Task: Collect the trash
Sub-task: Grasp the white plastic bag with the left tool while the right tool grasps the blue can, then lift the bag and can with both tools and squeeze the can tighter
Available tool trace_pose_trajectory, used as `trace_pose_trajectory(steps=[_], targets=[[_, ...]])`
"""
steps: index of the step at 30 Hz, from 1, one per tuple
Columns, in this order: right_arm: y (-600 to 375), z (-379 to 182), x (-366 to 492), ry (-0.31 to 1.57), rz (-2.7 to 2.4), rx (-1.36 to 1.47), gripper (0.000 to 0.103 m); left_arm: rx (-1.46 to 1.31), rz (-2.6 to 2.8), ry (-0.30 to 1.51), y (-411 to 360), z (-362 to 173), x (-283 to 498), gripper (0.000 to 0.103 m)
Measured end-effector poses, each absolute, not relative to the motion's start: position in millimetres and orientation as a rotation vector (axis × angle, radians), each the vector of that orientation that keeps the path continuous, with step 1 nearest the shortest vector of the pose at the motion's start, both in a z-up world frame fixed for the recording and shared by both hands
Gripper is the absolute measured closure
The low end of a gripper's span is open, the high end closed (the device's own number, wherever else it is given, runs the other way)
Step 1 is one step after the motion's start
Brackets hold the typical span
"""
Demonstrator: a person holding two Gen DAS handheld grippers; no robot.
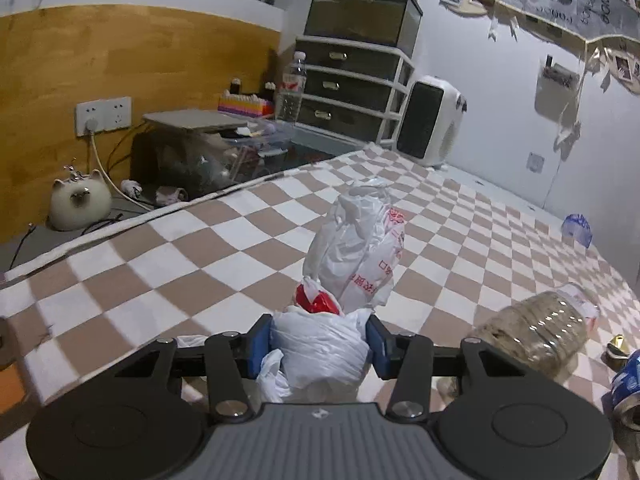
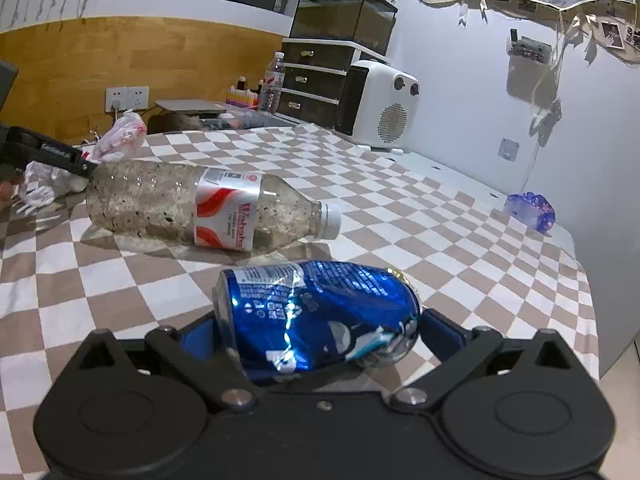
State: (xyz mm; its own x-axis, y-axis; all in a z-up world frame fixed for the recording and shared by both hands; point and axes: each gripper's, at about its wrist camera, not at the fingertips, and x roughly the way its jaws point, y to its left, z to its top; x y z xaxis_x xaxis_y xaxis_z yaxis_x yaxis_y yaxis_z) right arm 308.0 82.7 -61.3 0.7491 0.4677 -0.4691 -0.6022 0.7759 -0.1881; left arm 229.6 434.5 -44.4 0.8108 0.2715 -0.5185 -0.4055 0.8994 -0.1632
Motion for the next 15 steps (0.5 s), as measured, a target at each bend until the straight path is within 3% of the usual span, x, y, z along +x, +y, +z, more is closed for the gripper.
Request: trace_pose_trajectory(steps=[15], targets=[[42.0, -39.3, 224.3, 0.47, 0.666, -0.315, 0.008, -0.23, 0.073, 0.385, 322.9, -7.5, 143.7, 0.054]])
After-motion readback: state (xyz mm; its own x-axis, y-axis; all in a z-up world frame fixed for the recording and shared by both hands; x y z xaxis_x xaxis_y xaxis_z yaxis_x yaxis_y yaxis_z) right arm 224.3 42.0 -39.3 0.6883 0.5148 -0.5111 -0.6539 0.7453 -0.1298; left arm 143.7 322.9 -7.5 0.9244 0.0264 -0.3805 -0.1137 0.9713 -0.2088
